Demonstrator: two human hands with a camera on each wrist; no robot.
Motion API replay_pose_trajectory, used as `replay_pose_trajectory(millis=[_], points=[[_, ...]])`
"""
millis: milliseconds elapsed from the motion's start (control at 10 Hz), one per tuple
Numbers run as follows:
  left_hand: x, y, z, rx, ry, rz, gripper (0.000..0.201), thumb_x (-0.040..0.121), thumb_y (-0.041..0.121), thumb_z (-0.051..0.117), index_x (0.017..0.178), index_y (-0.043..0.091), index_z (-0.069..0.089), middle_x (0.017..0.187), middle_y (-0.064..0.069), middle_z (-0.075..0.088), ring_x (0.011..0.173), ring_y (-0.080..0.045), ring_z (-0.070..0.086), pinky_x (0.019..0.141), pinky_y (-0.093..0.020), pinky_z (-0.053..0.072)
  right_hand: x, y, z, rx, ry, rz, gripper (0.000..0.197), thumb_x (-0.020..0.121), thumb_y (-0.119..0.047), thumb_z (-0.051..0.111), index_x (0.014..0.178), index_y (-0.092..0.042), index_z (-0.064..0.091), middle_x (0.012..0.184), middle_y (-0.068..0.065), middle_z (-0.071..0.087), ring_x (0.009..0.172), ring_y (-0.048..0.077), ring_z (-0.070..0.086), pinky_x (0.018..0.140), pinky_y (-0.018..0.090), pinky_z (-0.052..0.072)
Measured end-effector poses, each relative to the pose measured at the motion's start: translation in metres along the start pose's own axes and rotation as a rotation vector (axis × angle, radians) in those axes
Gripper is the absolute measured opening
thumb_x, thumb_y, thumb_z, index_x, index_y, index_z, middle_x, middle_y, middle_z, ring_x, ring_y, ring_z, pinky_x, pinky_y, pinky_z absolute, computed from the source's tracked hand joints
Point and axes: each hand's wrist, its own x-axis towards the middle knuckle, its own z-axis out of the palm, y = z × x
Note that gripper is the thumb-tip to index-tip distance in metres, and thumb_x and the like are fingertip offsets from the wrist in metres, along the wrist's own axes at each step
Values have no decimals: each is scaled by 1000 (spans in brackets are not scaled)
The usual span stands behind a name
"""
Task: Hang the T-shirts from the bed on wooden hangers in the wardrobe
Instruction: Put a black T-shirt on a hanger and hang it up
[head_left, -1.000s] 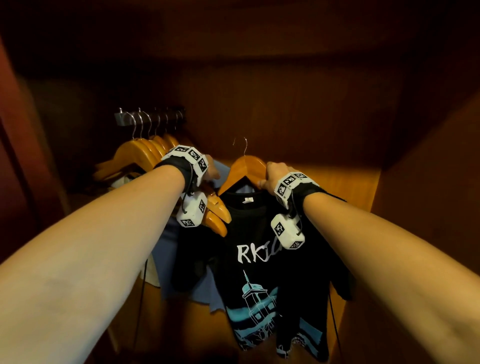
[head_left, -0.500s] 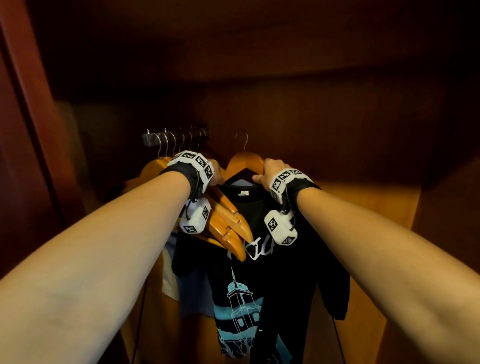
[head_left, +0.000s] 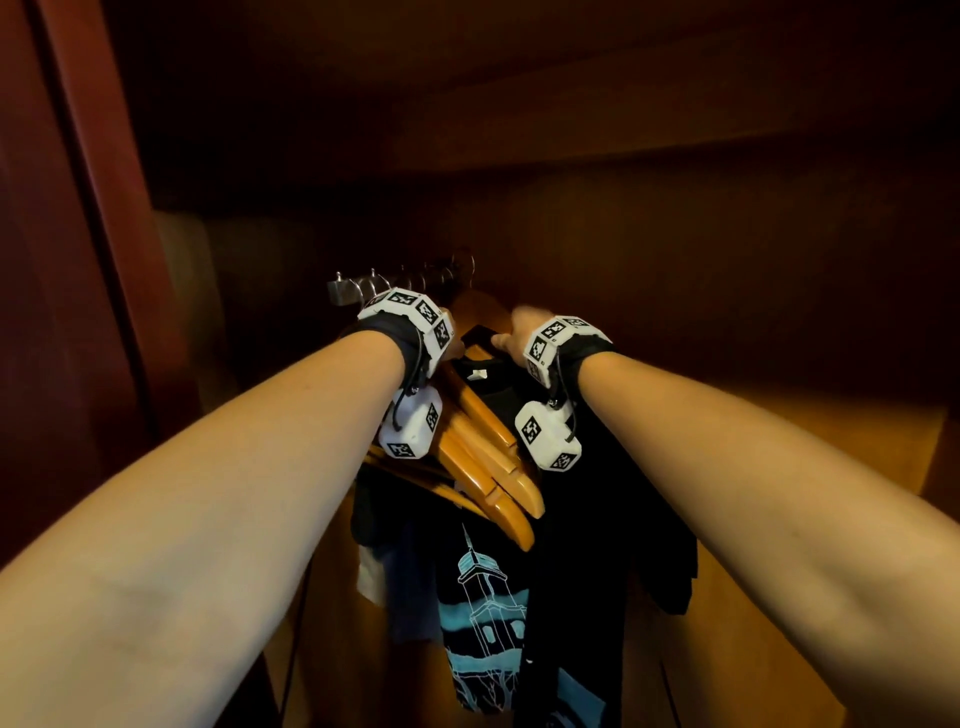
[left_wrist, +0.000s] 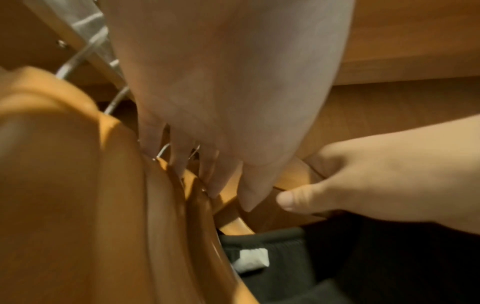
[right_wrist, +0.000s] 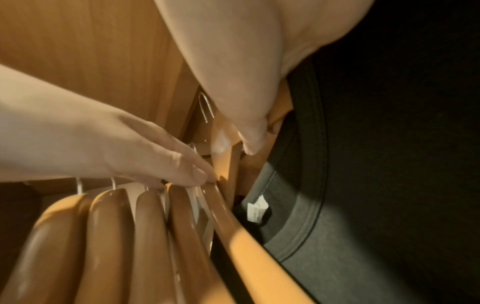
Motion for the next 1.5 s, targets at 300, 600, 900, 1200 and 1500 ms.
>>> replay_pose_trajectory(millis=[300,600,900,1200,1500], points=[[-10,-15,-31,-37,281,-95,33,97,37,55,111,8,65,111,-16,65,101,-36,63,76,-37,48,18,-23,-1,26,46,-83,39,103,-25,53,134,-2,54,133,19,57,116,33,56,93,35,43],[-1,-43,-26,212,234,-200,51,95,50,50,131,13,53,131,-11,57,124,-31,51,105,-44,31,30,-45,7,-144,-44,-54,47,100,-25,58,143,-11,46,144,13,51,130,38,50,107,48,43],[2,-38,-17,319,206,-240,60,91,50,55,139,15,46,139,-10,51,129,-28,46,108,-42,28,34,-52,16,-83,-89,-65,40,103,-43,41,115,-8,57,108,11,62,105,31,62,97,42,50],[3,-38,-12,368,215,-241,63,91,51,57,141,16,43,140,-10,49,131,-29,43,111,-45,25,35,-42,20,-87,-75,-32,44,102,-43,49,124,-5,55,117,13,61,106,29,61,93,38,50],[-1,-33,-7,368,232,-263,68,88,56,58,140,15,43,137,-11,49,128,-30,44,108,-44,26,38,-51,15,1,24,-60,29,102,-22,54,123,-2,55,85,5,52,92,23,52,84,32,45]])
